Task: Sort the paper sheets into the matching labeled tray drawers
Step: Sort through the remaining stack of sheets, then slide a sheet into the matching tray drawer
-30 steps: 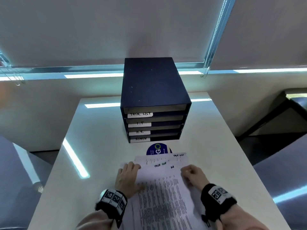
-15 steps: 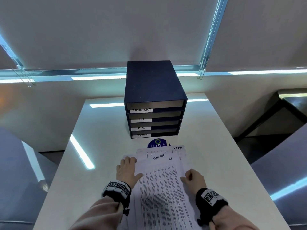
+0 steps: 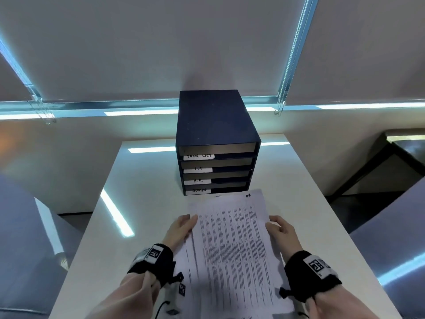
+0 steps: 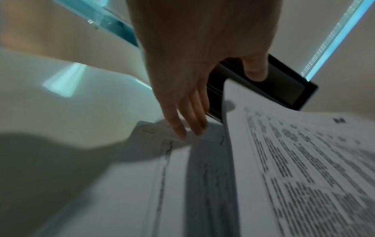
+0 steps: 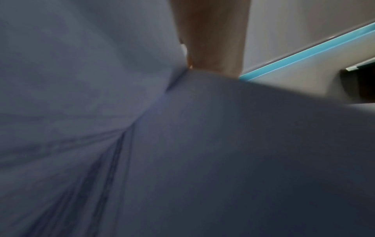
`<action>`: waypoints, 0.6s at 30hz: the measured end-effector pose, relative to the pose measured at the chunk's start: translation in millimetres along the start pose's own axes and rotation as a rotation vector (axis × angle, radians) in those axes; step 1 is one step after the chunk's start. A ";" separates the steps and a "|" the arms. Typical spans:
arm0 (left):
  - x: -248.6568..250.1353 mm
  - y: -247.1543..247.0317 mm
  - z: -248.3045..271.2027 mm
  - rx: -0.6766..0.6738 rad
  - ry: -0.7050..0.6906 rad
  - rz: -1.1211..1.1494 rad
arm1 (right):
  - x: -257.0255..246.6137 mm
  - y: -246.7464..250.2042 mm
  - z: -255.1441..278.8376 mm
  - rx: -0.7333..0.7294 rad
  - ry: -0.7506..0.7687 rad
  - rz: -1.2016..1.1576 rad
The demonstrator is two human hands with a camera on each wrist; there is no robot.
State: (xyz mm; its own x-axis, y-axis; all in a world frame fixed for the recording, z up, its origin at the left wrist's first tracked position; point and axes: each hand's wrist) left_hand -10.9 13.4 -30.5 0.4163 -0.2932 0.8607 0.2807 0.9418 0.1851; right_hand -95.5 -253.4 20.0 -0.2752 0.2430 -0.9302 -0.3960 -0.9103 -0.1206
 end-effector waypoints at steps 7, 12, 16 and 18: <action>15.0 1.6 10.2 -0.143 0.043 0.460 | -11.9 -20.4 3.7 -0.036 -0.080 -0.300; 15.0 2.1 12.2 -0.089 -0.010 0.468 | -8.9 -25.1 -1.7 -0.044 -0.096 -0.281; 18.3 1.2 10.3 -0.073 -0.003 0.459 | -5.5 -23.3 -10.1 -0.045 -0.103 -0.236; 23.4 0.1 8.5 -0.052 0.014 0.428 | -1.5 -19.4 -14.8 -0.085 -0.137 -0.239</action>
State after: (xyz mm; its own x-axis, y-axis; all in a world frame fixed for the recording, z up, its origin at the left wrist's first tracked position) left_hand -8.4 8.0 -6.3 0.5163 0.1198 0.8480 0.1233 0.9694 -0.2121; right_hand -74.5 -241.1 18.7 -0.3011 0.4920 -0.8169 -0.3910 -0.8450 -0.3648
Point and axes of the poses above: each hand's wrist, its own z-axis away from the middle knuckle, its own y-axis out of the back of the hand, x = y × z, and after that the axes turned 11 degrees about -z, right-handed
